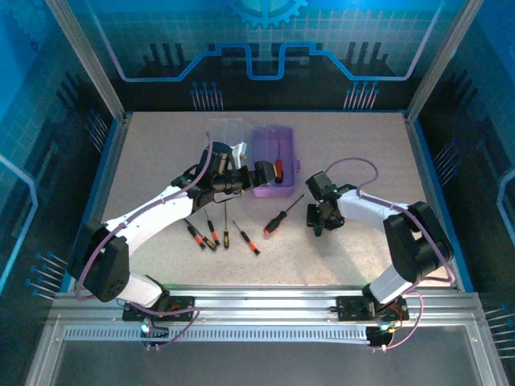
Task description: Pack the tool kit
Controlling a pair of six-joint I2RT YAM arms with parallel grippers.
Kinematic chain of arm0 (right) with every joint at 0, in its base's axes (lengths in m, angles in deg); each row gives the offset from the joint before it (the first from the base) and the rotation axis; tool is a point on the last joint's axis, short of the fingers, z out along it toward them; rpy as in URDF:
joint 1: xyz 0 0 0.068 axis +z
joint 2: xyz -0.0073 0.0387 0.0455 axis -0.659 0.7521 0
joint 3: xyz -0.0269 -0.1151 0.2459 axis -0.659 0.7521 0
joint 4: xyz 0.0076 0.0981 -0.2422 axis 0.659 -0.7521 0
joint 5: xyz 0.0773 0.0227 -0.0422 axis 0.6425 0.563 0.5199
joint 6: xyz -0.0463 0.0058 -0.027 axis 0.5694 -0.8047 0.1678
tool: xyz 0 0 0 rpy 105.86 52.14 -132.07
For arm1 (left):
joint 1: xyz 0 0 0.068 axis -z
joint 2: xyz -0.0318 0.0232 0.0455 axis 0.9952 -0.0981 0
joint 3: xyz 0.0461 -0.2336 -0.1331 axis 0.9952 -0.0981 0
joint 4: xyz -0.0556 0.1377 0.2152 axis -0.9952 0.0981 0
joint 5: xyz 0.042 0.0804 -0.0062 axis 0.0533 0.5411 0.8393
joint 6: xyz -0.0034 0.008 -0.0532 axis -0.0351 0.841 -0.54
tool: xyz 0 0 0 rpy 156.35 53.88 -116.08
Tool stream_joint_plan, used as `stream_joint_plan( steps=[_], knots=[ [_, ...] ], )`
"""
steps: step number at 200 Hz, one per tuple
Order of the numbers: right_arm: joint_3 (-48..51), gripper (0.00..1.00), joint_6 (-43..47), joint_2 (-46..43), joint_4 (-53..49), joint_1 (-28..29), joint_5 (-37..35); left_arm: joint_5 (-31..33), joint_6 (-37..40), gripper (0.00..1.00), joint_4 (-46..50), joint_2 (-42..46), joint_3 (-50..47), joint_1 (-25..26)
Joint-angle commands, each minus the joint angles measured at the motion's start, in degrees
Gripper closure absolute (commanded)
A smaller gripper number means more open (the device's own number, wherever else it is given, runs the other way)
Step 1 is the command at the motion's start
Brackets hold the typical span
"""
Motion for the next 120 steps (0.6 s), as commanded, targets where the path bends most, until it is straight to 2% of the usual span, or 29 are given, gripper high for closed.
stream_joint_plan(
  steps=[1, 47, 120],
  knots=[
    [0.4, 0.62, -0.9, 1.8, 1.1, 0.6, -0.2, -1.3, 2.1, 0.02, 0.0, -0.6, 2.0, 0.4],
    [0.2, 0.72, -0.6, 2.0, 1.4, 0.6, 0.0, -0.7, 2.8, 0.01, 0.5, -0.2, 2.2, 0.4],
    [-0.9, 0.75, 0.5, -1.4, 0.3, 0.3, -0.8, 0.0, 3.5, 0.01, 1.9, -1.1, 2.8, 0.4]
  ],
)
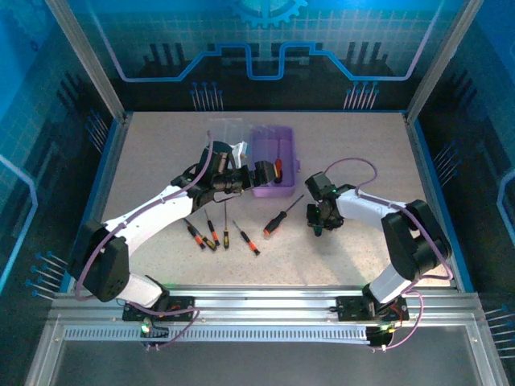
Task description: Pack the tool kit
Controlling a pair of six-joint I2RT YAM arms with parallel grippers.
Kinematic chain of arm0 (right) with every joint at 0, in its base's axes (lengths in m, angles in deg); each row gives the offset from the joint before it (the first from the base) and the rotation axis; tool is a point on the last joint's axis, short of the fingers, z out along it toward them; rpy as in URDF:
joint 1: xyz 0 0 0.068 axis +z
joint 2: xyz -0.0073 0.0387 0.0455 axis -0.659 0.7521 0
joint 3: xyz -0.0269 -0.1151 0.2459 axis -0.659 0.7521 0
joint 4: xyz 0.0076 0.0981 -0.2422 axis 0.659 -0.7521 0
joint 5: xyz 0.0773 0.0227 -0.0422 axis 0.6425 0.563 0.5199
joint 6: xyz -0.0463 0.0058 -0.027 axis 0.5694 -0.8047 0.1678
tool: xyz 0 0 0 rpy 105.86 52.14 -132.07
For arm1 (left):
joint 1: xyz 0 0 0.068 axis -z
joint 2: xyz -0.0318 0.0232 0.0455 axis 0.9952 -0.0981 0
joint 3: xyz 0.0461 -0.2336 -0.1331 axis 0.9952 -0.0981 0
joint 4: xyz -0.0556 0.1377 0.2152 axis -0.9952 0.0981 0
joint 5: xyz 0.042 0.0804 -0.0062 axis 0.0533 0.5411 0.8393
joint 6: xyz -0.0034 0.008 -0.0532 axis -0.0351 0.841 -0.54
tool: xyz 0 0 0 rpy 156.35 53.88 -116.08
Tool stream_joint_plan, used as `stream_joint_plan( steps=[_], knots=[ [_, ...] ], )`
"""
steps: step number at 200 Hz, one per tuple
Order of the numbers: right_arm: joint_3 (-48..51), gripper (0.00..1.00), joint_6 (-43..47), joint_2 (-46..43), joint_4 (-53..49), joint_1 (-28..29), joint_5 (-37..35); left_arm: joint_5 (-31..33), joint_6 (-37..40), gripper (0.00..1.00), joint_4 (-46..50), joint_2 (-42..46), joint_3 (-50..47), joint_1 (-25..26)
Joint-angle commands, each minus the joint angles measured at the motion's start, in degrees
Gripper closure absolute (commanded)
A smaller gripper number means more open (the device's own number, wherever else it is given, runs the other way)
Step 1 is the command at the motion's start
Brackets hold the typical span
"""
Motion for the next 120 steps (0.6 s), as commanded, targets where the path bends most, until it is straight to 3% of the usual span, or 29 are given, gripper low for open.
stream_joint_plan(
  steps=[1, 41, 120],
  knots=[
    [-0.8, 0.75, 0.5, -2.0, -0.3, 0.3, -0.4, -0.1, 2.0, 0.01, 1.1, -1.0, 2.2, 0.3],
    [-0.9, 0.76, 0.9, -4.1, -1.7, 0.2, -0.7, 0.7, 2.7, 0.01, 1.8, -0.4, 2.4, 0.3],
    [-11.0, 0.76, 2.1, -4.6, -3.8, 0.3, -1.0, 3.1, 4.6, 0.01, 5.0, 0.6, 3.8, -2.3]
  ],
)
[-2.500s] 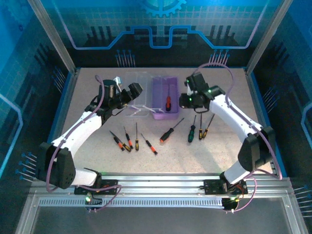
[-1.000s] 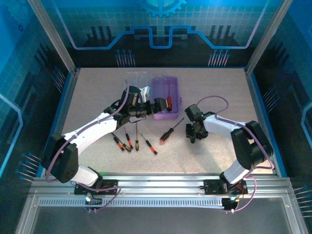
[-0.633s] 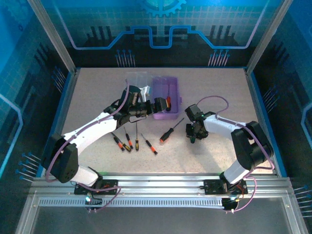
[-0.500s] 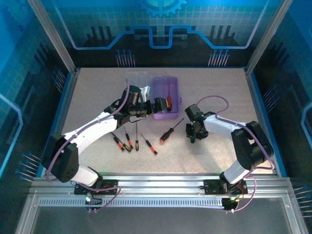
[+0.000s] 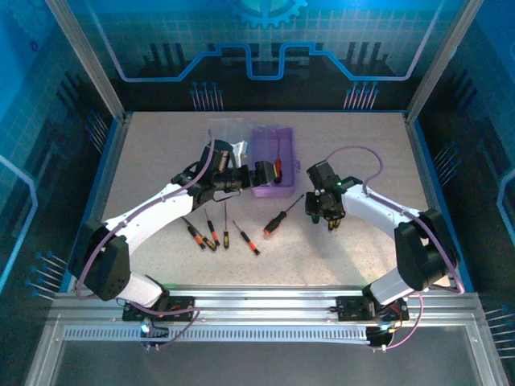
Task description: Pack the tool kit
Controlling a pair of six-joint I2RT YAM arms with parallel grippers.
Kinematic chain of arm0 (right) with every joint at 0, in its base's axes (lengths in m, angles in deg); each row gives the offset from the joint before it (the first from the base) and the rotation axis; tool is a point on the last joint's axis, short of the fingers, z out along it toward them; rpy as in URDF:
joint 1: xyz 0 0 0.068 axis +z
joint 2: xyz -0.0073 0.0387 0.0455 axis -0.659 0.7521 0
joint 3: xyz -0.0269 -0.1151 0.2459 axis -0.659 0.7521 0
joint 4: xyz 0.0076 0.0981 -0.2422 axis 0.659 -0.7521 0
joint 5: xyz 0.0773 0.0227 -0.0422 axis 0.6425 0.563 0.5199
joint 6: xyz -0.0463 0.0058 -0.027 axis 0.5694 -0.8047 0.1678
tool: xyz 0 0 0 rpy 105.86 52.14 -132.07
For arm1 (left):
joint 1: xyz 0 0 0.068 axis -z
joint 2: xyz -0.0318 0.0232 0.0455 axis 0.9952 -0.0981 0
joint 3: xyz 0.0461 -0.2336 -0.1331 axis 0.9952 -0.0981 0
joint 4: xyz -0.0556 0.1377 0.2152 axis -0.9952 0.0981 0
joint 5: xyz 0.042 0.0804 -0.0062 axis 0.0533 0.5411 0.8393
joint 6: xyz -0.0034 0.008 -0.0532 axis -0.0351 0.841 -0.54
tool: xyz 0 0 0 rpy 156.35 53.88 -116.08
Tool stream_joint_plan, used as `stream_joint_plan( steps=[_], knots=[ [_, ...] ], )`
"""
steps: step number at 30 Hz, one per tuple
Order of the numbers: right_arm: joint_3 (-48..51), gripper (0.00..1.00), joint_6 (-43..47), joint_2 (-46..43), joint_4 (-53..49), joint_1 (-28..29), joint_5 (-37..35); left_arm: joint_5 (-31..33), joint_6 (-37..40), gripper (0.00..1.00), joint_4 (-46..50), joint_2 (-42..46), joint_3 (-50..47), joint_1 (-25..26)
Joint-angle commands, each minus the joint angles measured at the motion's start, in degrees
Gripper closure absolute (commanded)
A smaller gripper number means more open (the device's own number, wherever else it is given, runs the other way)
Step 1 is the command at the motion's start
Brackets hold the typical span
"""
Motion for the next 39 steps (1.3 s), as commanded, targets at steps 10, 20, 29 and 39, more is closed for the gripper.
stream_joint_plan(
  steps=[10, 20, 29, 39],
  knots=[
    [-21.0, 0.76, 3.0, 8.9, -2.9, 0.4, 0.2, 5.4, 2.4, 0.01, 3.5, 3.9, 1.9, -6.6],
    [-36.1, 0.76, 0.7, 20.7, -5.1, 1.0, 3.6, 8.1, 0.7, 0.01, 4.9, 5.1, 1.8, -11.1],
    [-45.0, 0.76, 0.4, 30.9, -6.5, 1.0, 3.7, 9.1, -0.5, 0.01, 4.3, 6.0, 0.9, -12.9],
    [-44.7, 0.76, -1.7, 34.5, -5.2, 1.5, 4.6, 9.1, -1.0, 0.01, 4.1, 6.2, 0.7, -12.9]
  ],
)
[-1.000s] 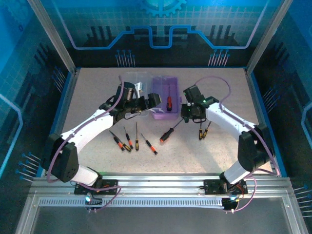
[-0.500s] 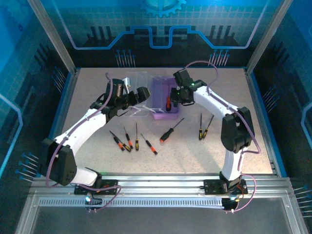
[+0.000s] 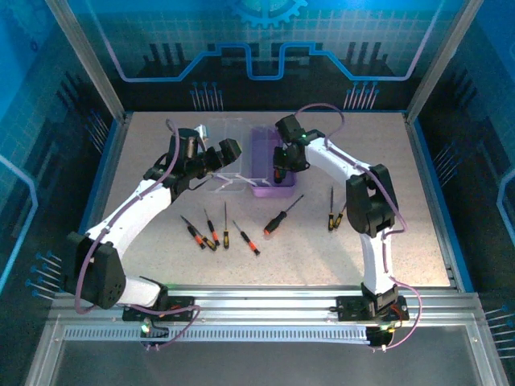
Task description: Pack the tool kit
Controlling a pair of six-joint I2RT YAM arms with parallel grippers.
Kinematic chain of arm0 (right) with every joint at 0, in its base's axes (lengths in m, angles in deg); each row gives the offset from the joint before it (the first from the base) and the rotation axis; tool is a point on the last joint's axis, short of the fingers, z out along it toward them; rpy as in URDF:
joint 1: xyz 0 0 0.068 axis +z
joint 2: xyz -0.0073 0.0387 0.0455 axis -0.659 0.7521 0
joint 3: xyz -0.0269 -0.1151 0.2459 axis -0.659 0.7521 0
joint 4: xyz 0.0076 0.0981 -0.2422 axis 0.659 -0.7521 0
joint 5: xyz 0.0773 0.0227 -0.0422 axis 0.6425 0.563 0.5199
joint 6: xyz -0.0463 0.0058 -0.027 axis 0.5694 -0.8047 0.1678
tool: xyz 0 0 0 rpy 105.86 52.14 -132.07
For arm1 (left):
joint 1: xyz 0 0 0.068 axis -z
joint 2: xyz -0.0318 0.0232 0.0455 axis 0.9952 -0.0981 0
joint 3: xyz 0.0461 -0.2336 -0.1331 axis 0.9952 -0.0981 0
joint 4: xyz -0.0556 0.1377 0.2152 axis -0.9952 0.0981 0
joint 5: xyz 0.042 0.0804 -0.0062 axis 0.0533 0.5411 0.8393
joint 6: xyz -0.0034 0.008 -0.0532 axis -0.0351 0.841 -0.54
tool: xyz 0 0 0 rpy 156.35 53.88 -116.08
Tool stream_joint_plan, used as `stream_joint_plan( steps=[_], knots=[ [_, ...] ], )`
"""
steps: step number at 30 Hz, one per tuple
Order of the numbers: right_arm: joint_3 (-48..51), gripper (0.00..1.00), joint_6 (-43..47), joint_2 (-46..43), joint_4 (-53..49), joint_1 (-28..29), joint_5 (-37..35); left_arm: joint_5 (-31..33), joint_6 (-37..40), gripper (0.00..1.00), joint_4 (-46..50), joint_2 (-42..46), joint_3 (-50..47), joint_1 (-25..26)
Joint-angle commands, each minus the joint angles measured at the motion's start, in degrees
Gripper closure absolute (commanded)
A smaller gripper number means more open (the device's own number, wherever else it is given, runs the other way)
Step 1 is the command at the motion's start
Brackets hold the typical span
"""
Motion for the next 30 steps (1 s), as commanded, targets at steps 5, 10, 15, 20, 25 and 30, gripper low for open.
stream_joint_plan(
  steps=[5, 10, 15, 20, 25, 30],
  knots=[
    [-1.5, 0.76, -4.6, 3.1, 1.2, 0.1, 2.1, 0.2, -0.9, 0.01, 0.3, 1.7, 0.3, -0.3],
    [-3.8, 0.76, -5.0, 5.4, -0.7, -0.4, 1.1, 0.1, -0.9, 0.01, 0.2, 1.6, 0.2, -0.3],
    [-5.2, 0.73, -5.0, 6.6, -1.9, -0.9, 1.2, -0.6, -1.1, 0.01, -0.4, 1.3, 0.1, -0.3],
    [-5.5, 0.66, -5.4, 7.0, -2.3, -1.2, 1.4, -0.7, -1.1, 0.01, -0.4, 1.2, 0.1, -0.3],
    [-5.7, 0.64, -5.8, 6.7, -2.6, -1.2, 1.9, -1.3, -1.1, 0.01, -0.9, 1.4, 0.1, -0.3],
    [-5.5, 0.60, -6.2, 5.9, -2.7, -1.5, 1.8, -1.4, -1.4, 0.01, -1.3, 1.6, -0.1, -0.3]
  ],
)
